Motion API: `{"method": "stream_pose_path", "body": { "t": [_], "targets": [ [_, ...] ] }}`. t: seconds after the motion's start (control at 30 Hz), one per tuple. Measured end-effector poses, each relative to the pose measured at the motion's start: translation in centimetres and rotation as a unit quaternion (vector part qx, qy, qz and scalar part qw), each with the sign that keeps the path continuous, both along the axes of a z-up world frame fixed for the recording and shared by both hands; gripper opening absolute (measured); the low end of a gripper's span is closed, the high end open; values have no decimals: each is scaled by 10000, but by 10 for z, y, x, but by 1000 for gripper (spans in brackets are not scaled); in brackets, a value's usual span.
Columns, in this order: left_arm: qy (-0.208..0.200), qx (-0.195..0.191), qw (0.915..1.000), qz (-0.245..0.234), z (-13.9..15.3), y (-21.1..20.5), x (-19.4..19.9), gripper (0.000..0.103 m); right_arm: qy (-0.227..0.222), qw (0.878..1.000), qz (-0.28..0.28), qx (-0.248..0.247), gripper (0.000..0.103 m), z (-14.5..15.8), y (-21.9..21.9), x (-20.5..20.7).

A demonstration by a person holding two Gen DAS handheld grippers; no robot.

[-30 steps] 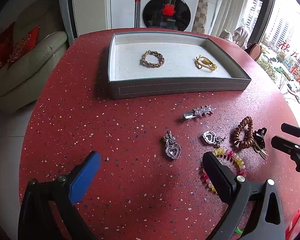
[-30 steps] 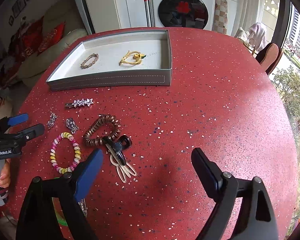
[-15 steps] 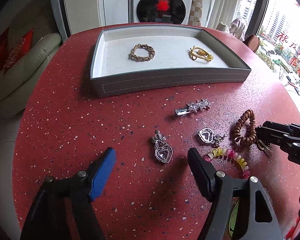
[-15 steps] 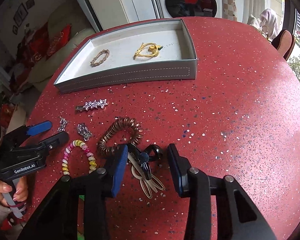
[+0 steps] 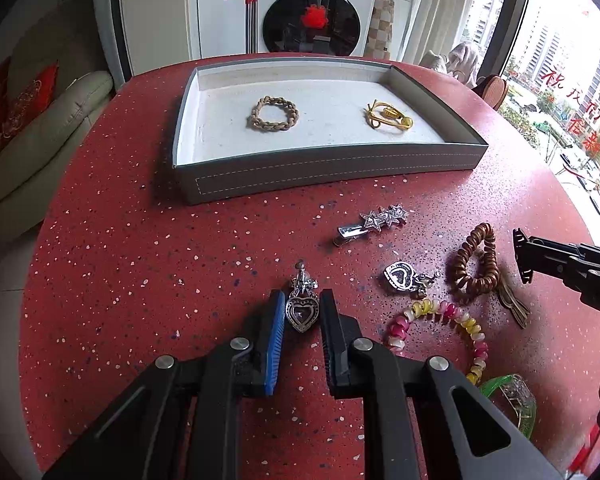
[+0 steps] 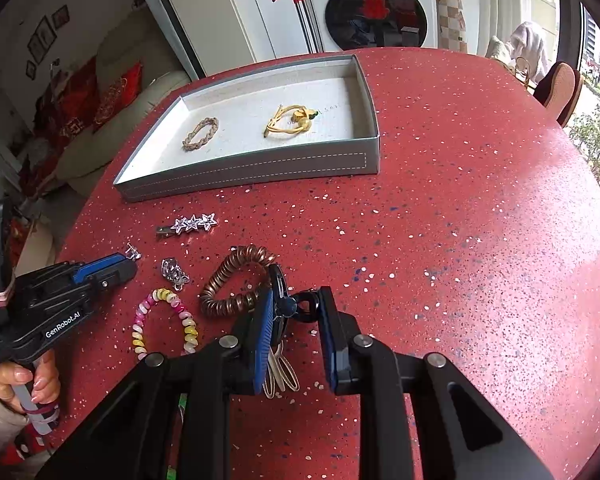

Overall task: Organize jewelry
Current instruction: 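Carry the pendant and claw clip into the tray and open both tools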

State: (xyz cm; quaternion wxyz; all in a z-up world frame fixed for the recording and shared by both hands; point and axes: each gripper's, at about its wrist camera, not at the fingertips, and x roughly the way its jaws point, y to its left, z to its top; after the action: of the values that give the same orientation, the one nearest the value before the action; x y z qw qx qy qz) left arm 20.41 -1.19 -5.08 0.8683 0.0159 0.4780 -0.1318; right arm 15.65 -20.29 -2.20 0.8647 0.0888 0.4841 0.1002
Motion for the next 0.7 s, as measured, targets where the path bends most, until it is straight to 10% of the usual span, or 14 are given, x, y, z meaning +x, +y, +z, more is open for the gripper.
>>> {"method": "stream_pose_path", "body": {
  "t": [0.7],
  "targets": [
    [-602,-356,9976,3,78,-6,79,36,-538,9978,-52,390,24,70,-1,105]
  ]
}}
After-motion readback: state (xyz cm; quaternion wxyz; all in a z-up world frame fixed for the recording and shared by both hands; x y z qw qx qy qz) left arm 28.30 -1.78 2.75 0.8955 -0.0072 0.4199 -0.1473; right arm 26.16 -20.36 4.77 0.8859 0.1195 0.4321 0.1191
